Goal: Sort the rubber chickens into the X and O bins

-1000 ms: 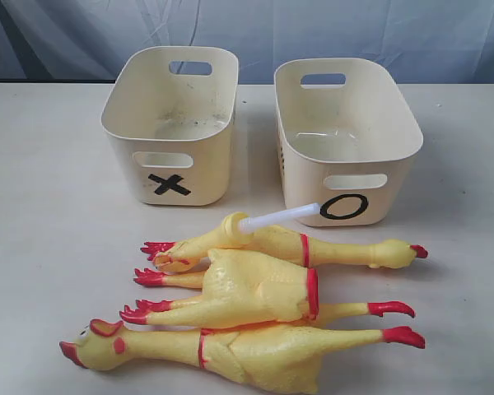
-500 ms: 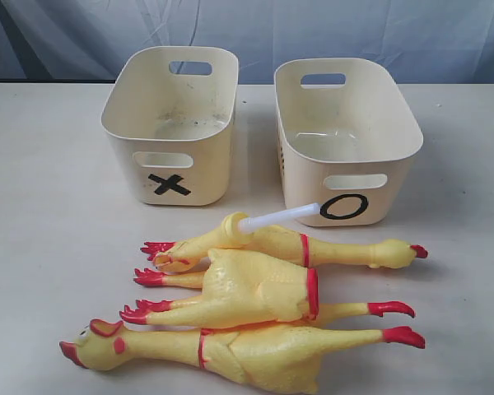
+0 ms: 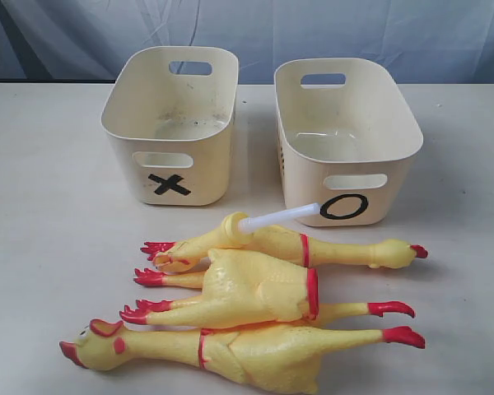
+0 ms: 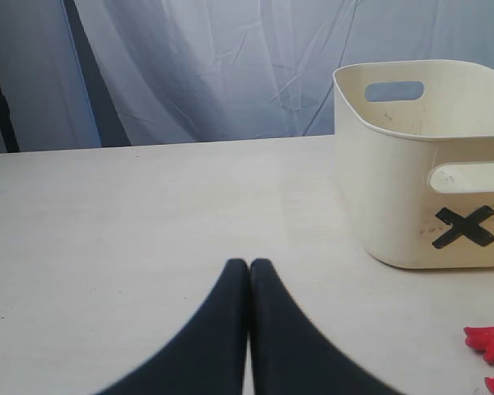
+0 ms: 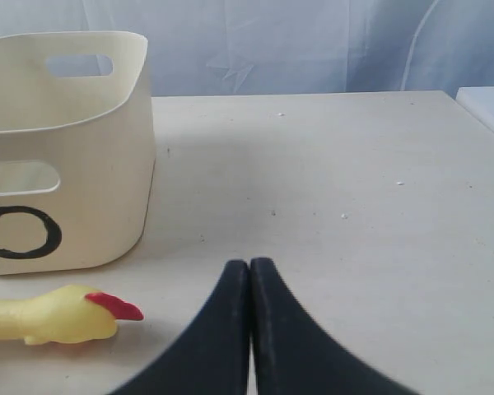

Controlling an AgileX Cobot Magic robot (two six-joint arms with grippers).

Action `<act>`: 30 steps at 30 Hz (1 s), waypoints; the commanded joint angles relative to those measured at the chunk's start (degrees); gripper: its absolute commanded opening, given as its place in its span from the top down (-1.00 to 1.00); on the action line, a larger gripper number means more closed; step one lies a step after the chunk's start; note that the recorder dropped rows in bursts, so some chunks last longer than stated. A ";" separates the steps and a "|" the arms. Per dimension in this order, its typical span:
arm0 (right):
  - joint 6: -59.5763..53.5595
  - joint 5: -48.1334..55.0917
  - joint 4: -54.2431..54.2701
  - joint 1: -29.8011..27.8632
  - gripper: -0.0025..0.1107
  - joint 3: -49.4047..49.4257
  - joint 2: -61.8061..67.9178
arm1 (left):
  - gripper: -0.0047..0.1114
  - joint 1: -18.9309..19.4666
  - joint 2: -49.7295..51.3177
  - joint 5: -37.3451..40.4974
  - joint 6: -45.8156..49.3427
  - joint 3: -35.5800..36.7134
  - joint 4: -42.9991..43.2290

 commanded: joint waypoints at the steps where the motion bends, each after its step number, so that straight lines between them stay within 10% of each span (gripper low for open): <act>1: 0.00 -0.24 -0.09 0.14 0.97 0.28 -0.29 | 0.92 -0.23 -0.19 -0.43 -0.33 -0.08 0.00; 7: 0.00 -5.68 -1.61 0.14 0.97 0.28 -0.29 | 0.92 -0.23 -0.19 -0.43 -0.33 -0.08 0.00; 21: 0.00 -83.30 1.78 0.14 0.97 0.28 -0.29 | 0.92 -0.23 -0.19 -0.43 -0.33 -0.08 0.00; 30: -0.40 -90.81 3.44 0.14 0.97 0.28 -0.29 | 0.92 -0.23 -0.19 -0.43 -0.33 -0.08 0.00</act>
